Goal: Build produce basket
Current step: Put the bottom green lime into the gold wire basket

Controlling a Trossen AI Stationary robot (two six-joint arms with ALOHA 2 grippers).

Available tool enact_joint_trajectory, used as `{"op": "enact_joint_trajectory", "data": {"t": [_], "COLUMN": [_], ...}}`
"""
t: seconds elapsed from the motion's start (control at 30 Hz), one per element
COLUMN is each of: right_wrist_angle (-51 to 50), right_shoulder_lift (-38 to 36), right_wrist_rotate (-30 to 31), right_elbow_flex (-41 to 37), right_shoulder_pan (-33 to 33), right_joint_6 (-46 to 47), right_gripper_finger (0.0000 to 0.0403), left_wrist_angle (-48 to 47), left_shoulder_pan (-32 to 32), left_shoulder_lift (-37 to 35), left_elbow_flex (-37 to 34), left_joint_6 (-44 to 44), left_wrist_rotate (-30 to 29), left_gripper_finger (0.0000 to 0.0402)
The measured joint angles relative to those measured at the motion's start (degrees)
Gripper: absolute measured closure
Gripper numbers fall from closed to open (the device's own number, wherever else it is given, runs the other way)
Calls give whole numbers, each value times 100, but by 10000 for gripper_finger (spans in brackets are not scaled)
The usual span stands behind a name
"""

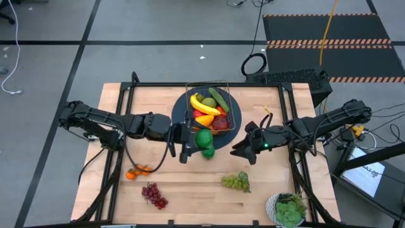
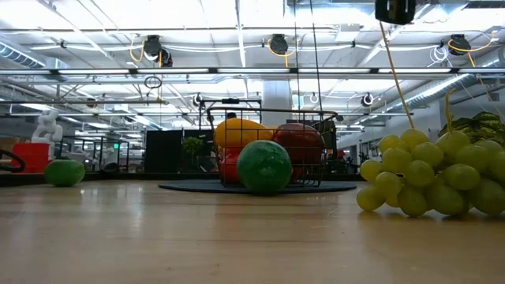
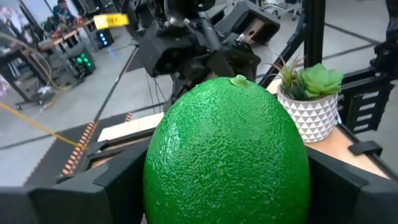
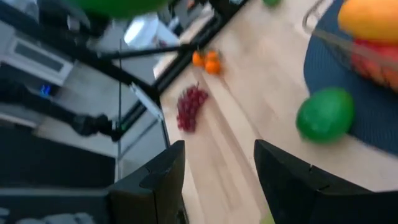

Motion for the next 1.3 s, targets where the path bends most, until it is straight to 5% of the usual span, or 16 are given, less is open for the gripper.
{"op": "enact_joint_trajectory", "data": {"t": [0.63,0.9,1.07,1.3], "right_wrist_angle": [84,-42,-75,-98], "right_shoulder_lift": [0,0,0,-53], "right_wrist_rotate": [1154,1140,1136,1133], "right_elbow_flex": [0,0,0,0], "right_shoulder_pan": [-120,-458,-739,-1241], "right_joint_6": [-1178,-1798,-2495,-3603], "right_gripper_finger": [218,218,218,218], "left_wrist_angle": [45,-1092,-1668,-1682], "left_shoulder_pan": [293,1055,1795,2743], "left_shoulder_lift": [-146,-295,-135,135], "left_elbow_flex": [-10,684,1094,1134], "left_joint_6": [-3555,-3176,-3077,-2857], "left_wrist_rotate": [-215,-111,574,870], "left_gripper_finger": [80,80,80,80]}}
